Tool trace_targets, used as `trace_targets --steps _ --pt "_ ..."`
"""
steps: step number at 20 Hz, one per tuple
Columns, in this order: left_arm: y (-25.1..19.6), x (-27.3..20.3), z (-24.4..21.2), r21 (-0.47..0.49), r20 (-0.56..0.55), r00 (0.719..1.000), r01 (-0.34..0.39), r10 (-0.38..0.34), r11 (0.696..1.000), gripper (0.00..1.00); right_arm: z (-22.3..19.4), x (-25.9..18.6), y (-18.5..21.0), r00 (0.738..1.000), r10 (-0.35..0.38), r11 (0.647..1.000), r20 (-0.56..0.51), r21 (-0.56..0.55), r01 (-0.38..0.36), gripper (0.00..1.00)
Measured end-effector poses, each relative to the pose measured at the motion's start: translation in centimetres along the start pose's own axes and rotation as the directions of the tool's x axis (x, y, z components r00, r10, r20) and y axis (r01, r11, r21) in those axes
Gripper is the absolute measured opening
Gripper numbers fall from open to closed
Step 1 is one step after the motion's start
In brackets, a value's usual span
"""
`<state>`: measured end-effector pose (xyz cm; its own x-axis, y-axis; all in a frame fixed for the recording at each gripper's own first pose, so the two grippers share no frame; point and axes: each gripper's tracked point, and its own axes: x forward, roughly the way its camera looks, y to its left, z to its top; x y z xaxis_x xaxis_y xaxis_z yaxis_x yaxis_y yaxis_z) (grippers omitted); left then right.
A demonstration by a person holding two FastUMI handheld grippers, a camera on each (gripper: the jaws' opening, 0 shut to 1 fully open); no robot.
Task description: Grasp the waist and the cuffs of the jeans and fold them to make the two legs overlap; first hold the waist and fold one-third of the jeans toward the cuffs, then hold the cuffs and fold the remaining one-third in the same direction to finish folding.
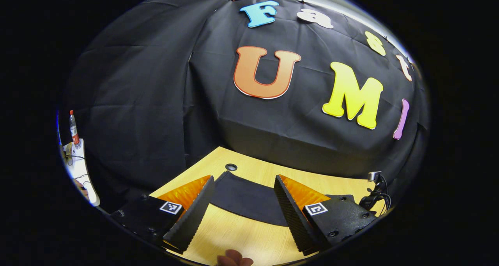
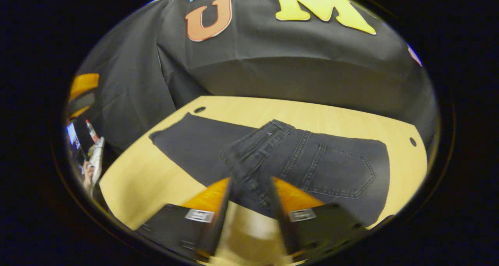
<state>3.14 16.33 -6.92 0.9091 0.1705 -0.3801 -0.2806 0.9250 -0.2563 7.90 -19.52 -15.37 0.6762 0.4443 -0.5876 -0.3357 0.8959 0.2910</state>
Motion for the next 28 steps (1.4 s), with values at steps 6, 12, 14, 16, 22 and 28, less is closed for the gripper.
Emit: trace_targets --steps 6,12,14,16,22,28 --pt "1.0 3.1 -3.7 -0.15 -0.108 0.994 -0.004 -0.012 0.989 0.98 4.6 -5.0 -1.2 0.991 -0.04 0.999 0.131 -0.026 0.044 0.98" --pt "2.3 8.4 -10.4 -0.442 -0.291 0.955 -0.077 -0.061 0.894 0.98 10.9 -13.4 -5.2 0.947 -0.107 0.994 0.304 0.017 0.107 0.98" --pt "3.6 10.0 -12.8 -0.537 -0.359 0.931 -0.151 -0.063 0.83 0.99 13.3 -16.8 -7.2 0.922 -0.144 0.989 0.359 0.086 0.12 0.98" --pt "5.1 11.8 -14.1 -0.615 -0.39 0.919 -0.216 -0.056 0.758 0.99 15.3 -19.8 -9.6 0.891 -0.191 0.979 0.411 0.14 0.146 0.98" --pt "6.2 15.4 -15.8 -0.726 -0.43 0.901 -0.315 -0.046 0.612 0.98 17.7 -26.6 -16.8 0.809 -0.348 0.937 0.473 0.203 0.284 0.92" --pt "7.4 18.3 -14.4 -0.8 -0.382 0.924 -0.312 -0.034 0.513 0.98 16.0 -28.8 -20.7 0.784 -0.443 0.895 0.435 0.268 0.356 0.92"
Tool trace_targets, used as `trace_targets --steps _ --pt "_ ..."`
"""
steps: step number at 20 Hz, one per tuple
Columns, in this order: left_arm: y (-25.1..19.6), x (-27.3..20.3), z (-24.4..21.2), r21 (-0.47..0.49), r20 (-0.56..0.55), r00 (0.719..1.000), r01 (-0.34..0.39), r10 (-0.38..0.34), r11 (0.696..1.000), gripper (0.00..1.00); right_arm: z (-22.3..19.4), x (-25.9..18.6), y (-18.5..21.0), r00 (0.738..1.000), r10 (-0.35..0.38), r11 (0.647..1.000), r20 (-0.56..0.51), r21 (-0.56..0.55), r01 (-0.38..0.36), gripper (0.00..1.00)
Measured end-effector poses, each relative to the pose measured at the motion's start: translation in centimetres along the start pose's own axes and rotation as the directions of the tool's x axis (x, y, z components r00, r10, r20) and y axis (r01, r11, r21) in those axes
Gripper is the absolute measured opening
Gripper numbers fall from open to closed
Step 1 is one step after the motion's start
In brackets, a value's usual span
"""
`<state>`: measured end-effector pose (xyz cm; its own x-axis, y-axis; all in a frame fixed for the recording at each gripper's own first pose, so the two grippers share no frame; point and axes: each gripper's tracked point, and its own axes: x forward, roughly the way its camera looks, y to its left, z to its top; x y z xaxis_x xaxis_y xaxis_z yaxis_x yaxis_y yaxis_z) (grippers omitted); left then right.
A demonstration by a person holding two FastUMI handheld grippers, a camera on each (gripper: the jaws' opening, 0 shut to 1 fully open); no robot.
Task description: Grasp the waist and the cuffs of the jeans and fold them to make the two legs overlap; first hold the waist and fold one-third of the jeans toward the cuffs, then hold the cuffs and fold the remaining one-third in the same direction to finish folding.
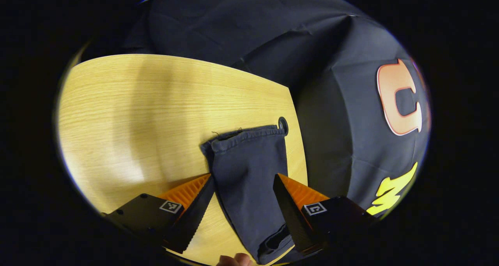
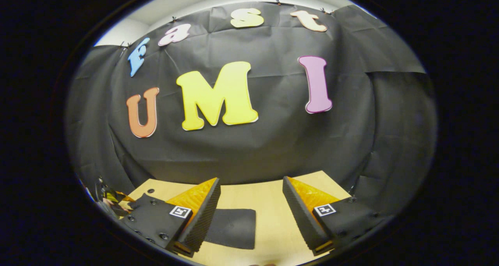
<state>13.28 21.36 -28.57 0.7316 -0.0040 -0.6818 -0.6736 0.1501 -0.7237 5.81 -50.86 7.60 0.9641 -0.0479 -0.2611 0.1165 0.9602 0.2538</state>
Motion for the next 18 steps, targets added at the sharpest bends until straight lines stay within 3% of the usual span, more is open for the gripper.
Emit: trace_targets --steps 2,4,7,9,11,13,16,18 --pt "-0.3 0.6 0.3 -0.014 0.014 1.0 0.01 -0.009 1.0 0.97 0.0 -0.2 -0.7 1.0 -0.013 1.0 -0.002 0.001 0.013 0.98" --pt "1.5 1.2 0.0 -0.004 -0.008 0.999 -0.052 0.052 0.999 0.9 0.1 -0.3 -1.1 1.0 -0.02 1.0 -0.005 0.007 0.02 0.98" --pt "1.7 2.1 -0.2 -0.083 -0.038 0.998 -0.05 0.047 0.995 0.19 0.3 -0.5 -1.8 1.0 -0.029 0.999 -0.003 0.014 0.029 0.98" --pt "1.5 2.5 -0.3 -0.043 -0.036 0.998 -0.054 0.052 0.998 0.07 0.4 -0.6 -2.3 0.999 -0.034 0.999 -0.009 0.015 0.034 0.98" --pt "0.7 1.8 -0.1 0.072 0.004 0.999 -0.037 0.037 0.997 0.04 0.3 -0.7 -2.8 0.999 -0.041 0.999 -0.012 0.011 0.042 1.0" --pt "-2.1 0.6 -0.1 0.215 0.045 0.999 0.005 -0.015 0.977 0.04 0.7 -0.9 -3.1 0.999 -0.046 0.999 -0.008 0.014 0.046 0.98" --pt "-6.9 -1.2 -1.7 0.399 0.08 0.991 0.067 -0.108 0.915 0.0 0.8 -1.1 -3.0 0.999 -0.046 0.999 -0.003 0.003 0.046 0.98" --pt "-10.0 -2.5 -2.8 0.468 0.081 0.984 0.103 -0.159 0.878 0.03 0.9 -1.4 -2.7 0.999 -0.037 0.999 -0.003 -0.008 0.037 1.0"
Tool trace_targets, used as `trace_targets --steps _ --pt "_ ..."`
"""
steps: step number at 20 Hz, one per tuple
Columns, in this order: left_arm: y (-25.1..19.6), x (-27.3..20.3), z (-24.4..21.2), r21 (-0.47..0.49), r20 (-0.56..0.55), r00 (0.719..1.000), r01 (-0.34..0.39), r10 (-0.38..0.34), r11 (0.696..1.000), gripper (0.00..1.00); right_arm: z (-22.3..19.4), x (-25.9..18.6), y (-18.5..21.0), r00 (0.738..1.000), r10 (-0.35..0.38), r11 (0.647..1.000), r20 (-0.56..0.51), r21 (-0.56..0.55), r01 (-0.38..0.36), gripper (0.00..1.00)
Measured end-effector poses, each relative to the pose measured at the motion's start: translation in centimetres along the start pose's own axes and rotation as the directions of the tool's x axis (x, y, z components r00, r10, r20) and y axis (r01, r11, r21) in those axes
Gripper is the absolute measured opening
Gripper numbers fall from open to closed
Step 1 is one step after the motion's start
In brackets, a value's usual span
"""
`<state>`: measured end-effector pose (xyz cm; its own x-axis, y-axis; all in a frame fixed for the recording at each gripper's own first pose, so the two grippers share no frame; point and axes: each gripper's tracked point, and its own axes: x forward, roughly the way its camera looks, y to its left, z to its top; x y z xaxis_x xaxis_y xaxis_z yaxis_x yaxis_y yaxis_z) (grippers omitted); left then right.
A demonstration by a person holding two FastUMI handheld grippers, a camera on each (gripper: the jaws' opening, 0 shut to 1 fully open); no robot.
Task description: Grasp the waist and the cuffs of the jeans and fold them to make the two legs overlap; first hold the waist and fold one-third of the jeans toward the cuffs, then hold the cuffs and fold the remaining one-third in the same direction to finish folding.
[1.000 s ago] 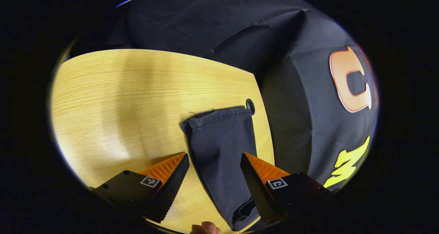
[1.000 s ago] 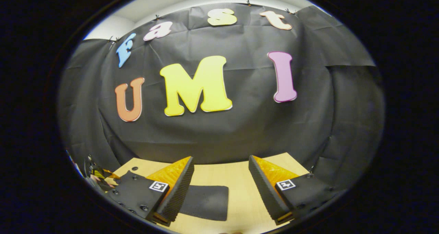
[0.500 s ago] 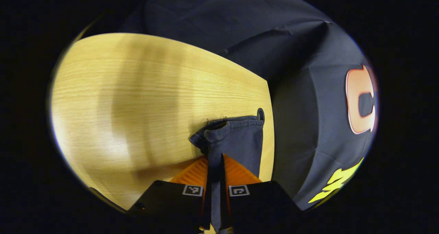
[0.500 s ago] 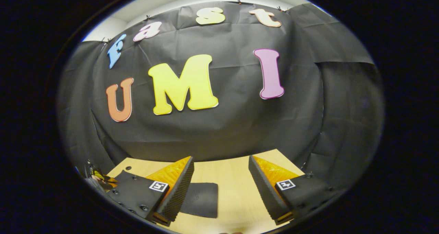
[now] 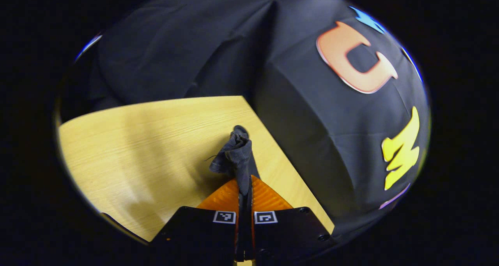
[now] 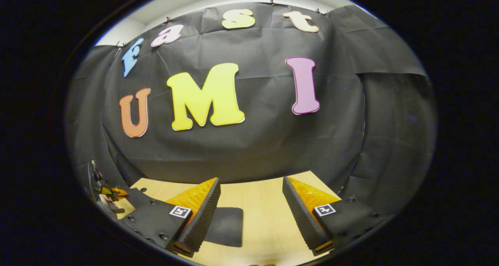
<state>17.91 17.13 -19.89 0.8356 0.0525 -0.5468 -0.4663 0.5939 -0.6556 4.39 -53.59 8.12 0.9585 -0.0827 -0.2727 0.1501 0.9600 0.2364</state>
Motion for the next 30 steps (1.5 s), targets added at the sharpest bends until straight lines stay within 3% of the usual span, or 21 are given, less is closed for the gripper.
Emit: trace_targets --steps 3,7,12,16,20,23,27,30 --pt "-5.4 -1.1 -0.5 0.082 0.015 0.996 0.088 -0.089 0.993 0.04 0.0 -0.6 0.0 1.0 0.0 1.0 0.0 -0.014 0.0 1.0" --pt "-12.2 -3.2 -3.3 0.117 -0.012 0.975 0.223 -0.224 0.968 0.04 -0.1 -1.5 -0.7 1.0 -0.016 0.999 -0.004 -0.038 0.016 0.98" --pt "-18.9 -5.3 -8.8 0.257 -0.091 0.939 0.345 -0.332 0.903 0.03 -0.6 -2.8 -2.1 0.999 -0.05 0.998 -0.01 -0.046 0.05 0.98" --pt "-23.0 -6.7 -13.5 0.466 -0.151 0.91 0.411 -0.387 0.783 0.03 -0.7 -3.9 -3.5 0.996 -0.087 0.996 -0.011 -0.035 0.086 0.98" --pt "-24.9 -7.6 -19.5 0.569 -0.247 0.883 0.466 -0.4 0.677 0.03 -1.0 -4.9 -4.6 0.993 -0.116 0.993 -0.013 -0.02 0.116 0.98" --pt "-24.6 -6.8 -24.6 0.619 -0.324 0.876 0.481 -0.357 0.62 0.04 -1.3 -5.8 -5.6 0.99 -0.139 0.99 -0.013 -0.008 0.139 0.98" --pt "-21.8 -4.6 -30.5 0.708 -0.431 0.867 0.496 -0.248 0.503 0.03 -2.3 -6.9 -7.1 0.985 -0.17 0.985 -0.035 0.024 0.171 0.98" --pt "-19.7 -3.2 -32.1 0.776 -0.451 0.875 0.483 -0.178 0.406 0.04 -2.7 -7.5 -8.7 0.98 -0.194 0.98 -0.044 0.044 0.196 1.0"
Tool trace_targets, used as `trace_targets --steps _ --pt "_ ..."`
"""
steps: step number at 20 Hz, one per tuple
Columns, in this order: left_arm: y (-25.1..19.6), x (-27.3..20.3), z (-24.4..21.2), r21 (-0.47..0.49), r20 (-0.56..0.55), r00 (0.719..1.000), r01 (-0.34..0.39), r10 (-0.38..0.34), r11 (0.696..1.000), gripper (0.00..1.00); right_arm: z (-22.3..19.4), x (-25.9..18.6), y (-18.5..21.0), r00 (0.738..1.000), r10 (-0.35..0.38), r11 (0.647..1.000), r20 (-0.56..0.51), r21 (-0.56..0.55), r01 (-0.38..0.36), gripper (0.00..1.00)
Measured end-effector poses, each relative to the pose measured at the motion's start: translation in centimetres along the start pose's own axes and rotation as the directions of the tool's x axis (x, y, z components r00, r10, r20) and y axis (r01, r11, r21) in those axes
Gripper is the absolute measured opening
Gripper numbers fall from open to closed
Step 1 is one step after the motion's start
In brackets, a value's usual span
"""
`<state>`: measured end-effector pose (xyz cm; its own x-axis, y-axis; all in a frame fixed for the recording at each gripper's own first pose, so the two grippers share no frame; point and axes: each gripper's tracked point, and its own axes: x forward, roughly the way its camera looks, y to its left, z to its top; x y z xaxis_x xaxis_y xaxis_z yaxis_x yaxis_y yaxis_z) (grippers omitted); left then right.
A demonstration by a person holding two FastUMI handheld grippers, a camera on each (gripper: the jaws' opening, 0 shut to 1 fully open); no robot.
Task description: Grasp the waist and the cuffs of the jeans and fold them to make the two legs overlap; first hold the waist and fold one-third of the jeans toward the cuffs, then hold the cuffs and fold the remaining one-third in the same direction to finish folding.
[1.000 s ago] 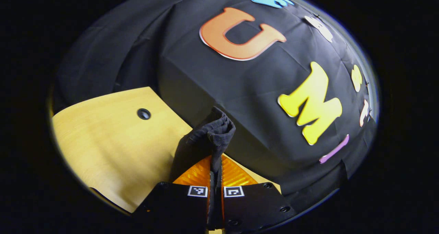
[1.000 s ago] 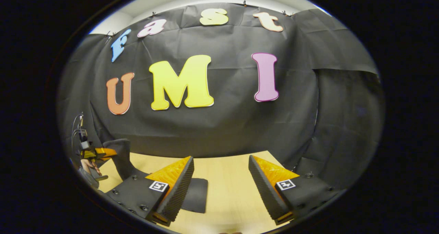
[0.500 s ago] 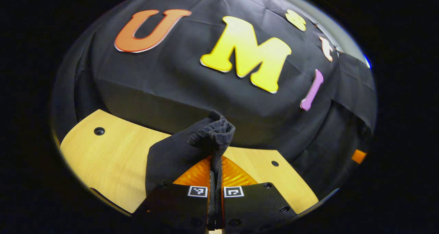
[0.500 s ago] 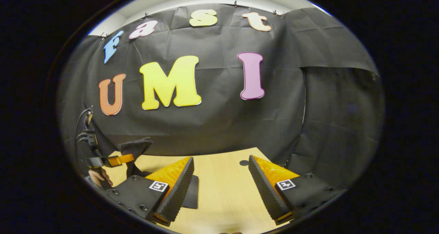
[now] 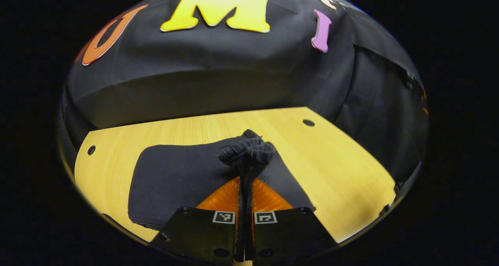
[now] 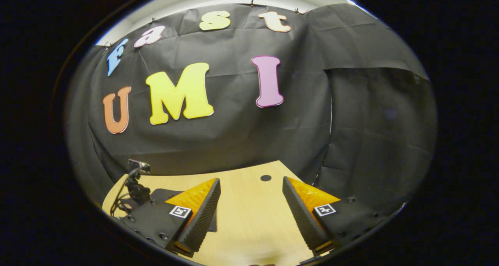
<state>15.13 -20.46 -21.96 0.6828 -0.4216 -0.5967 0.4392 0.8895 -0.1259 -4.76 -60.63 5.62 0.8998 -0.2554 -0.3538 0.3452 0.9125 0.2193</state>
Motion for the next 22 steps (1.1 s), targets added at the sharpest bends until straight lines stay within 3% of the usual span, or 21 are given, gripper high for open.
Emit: trace_targets --steps 5,6,7,10,13,14,15,17,18,19,22 --pt "2.3 1.4 -0.2 0.175 -0.029 1.0 -0.004 0.009 0.985 0.07 -0.8 0.1 -1.1 0.999 -0.018 0.998 -0.029 0.067 0.02 0.98" --pt "0.9 0.7 -1.0 0.193 -0.029 1.0 0.006 0.0 0.981 0.08 -1.0 0.2 -1.1 0.999 -0.018 0.997 -0.033 0.073 0.02 0.98" --pt "-0.1 1.1 -1.4 0.208 -0.038 0.999 0.032 -0.024 0.978 0.36 -1.1 0.2 -1.1 0.999 -0.017 0.997 -0.034 0.074 0.02 0.98" --pt "-0.2 0.4 -0.8 0.285 -0.003 1.0 -0.011 0.012 0.958 0.89 -1.1 0.2 -1.1 0.999 -0.011 0.998 -0.035 0.067 0.013 0.98" --pt "-1.3 -1.5 0.4 0.243 0.045 0.999 0.016 -0.028 0.97 0.91 -1.1 0.3 -0.8 0.999 0.001 0.998 -0.037 0.065 0.001 0.98" --pt "-1.4 -2.4 1.2 0.226 0.074 0.997 0.014 -0.032 0.974 0.99 -1.3 0.5 -0.5 0.999 0.009 0.998 -0.042 0.068 -0.006 0.98" --pt "-1.2 -3.3 2.1 0.22 0.098 0.995 0.007 -0.029 0.976 0.92 -1.4 0.7 0.0 0.999 0.021 0.997 -0.047 0.072 -0.017 0.98" --pt "0.1 -5.7 3.9 0.21 0.16 0.987 -0.032 -0.002 0.977 0.94 -1.4 1.6 1.6 0.997 0.05 0.997 -0.055 0.069 -0.046 0.98" --pt "0.8 -7.3 4.9 0.183 0.195 0.981 -0.049 0.013 0.982 0.96 -1.5 1.9 2.4 0.996 0.068 0.996 -0.056 0.061 -0.065 0.93" --pt "1.8 -8.7 5.9 0.155 0.228 0.973 -0.07 0.033 0.985 0.96 -1.4 2.2 3.3 0.995 0.086 0.995 -0.057 0.051 -0.083 0.98" --pt "5.3 -12.6 9.0 0.086 0.312 0.946 -0.123 0.09 0.989 0.96 -1.2 2.9 6.2 0.989 0.138 0.99 -0.055 0.027 -0.137 1.0"
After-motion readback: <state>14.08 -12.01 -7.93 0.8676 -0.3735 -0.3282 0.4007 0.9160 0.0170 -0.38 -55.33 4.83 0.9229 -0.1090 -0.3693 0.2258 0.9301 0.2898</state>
